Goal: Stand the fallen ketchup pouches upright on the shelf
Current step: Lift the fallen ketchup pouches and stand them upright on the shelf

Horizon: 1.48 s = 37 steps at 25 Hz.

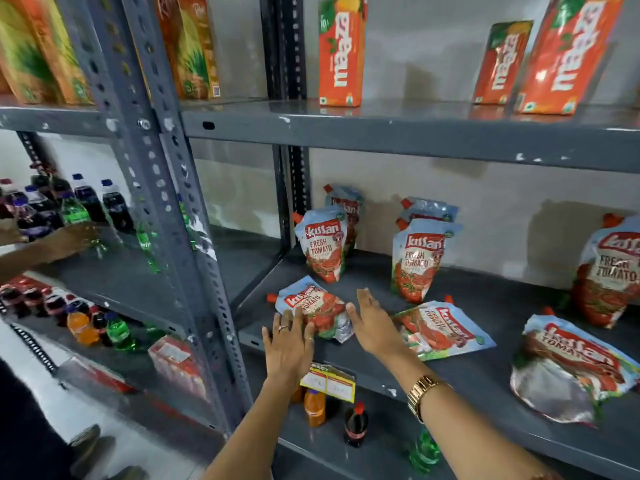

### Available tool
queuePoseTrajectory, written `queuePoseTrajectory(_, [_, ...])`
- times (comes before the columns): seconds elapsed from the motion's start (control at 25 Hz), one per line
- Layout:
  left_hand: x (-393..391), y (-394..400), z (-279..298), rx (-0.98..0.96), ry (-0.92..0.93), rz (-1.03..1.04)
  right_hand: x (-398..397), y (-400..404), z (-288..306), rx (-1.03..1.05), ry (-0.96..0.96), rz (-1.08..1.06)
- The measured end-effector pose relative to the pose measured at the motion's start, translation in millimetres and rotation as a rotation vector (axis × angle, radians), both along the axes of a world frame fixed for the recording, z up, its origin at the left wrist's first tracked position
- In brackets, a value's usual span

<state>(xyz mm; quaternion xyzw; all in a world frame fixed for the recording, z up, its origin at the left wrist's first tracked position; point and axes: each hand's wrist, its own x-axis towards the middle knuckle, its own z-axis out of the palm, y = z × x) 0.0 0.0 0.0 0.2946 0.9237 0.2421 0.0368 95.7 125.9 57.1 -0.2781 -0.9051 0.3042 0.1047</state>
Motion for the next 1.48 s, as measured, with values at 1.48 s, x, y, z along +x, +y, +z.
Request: queuePoseTrajectory(1.48, [-48.9,33.9,56.3,0.693,-0.377,0.088,-22.7,-7.8,3.8,-0.306,0.359,-0.348])
